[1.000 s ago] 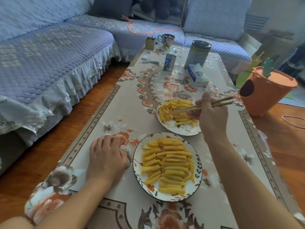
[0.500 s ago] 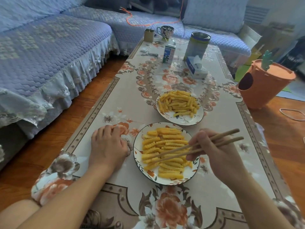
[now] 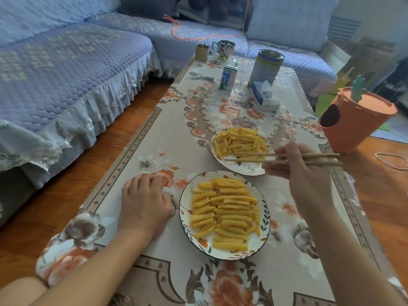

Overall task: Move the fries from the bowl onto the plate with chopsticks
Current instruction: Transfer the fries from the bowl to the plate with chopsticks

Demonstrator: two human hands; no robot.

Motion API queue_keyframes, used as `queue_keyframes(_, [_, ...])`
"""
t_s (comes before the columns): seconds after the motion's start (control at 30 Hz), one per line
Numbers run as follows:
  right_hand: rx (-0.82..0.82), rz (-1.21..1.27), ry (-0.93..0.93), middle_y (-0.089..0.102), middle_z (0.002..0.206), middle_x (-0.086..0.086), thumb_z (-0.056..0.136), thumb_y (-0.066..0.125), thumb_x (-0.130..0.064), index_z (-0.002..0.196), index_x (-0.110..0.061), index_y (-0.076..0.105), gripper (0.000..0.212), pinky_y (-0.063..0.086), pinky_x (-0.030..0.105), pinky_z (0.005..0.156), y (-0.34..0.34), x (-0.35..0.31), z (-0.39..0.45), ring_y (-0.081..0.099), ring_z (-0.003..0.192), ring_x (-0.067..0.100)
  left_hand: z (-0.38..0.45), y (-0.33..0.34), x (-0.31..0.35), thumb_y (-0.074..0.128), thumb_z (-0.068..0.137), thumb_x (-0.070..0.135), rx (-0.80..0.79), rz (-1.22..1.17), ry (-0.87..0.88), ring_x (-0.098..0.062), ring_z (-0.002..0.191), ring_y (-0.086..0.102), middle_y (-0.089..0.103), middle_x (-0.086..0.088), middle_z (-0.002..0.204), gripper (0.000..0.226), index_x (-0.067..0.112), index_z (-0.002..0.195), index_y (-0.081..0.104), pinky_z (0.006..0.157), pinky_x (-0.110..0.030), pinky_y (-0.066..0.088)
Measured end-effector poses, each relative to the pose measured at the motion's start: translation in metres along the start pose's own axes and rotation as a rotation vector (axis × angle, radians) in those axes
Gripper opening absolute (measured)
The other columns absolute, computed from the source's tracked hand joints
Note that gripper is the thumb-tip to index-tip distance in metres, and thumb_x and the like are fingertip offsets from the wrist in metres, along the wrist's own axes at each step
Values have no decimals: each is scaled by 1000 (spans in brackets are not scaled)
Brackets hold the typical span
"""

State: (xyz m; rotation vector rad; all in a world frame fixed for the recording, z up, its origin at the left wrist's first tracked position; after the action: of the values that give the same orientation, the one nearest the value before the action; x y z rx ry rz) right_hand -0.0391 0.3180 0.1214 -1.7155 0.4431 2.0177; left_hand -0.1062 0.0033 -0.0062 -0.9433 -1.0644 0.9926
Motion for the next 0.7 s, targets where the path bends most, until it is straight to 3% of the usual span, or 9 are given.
queue_keyframes(0.33, [102,-37,87,72,85,29,105,55,-33,90,1,68,39,65,39,67,52,43,63,74,65,30,2,1,-1,42,86,34,-12,4,-1,-24,111,48,56,-1,116,42,23,121,60,108,-46,38])
queue_keyframes(0.5, [104,-72,112,72,78,21,106,54,-34,92,5,68,43,65,43,69,48,45,60,75,64,29,2,0,-1,42,86,33,-4,2,0,-25,111,48,56,-3,116,41,22,121,59,107,-46,38])
queue_keyframes(0.7, [152,37,88,71,73,19,107,49,-36,86,-2,66,44,65,43,68,28,31,43,73,59,27,1,-1,-1,40,85,33,1,4,-1,-27,110,49,58,-5,115,41,20,119,60,106,-47,40])
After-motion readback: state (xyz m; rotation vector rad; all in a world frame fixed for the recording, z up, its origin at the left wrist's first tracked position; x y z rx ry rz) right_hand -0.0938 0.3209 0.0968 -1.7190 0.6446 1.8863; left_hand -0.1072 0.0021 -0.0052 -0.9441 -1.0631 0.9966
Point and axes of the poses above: each hand's wrist, its own z-axis towards the middle knuckle, its own y-axis out of the palm, x = y × z, the point moved 8 cm from there along z, towards the middle knuckle
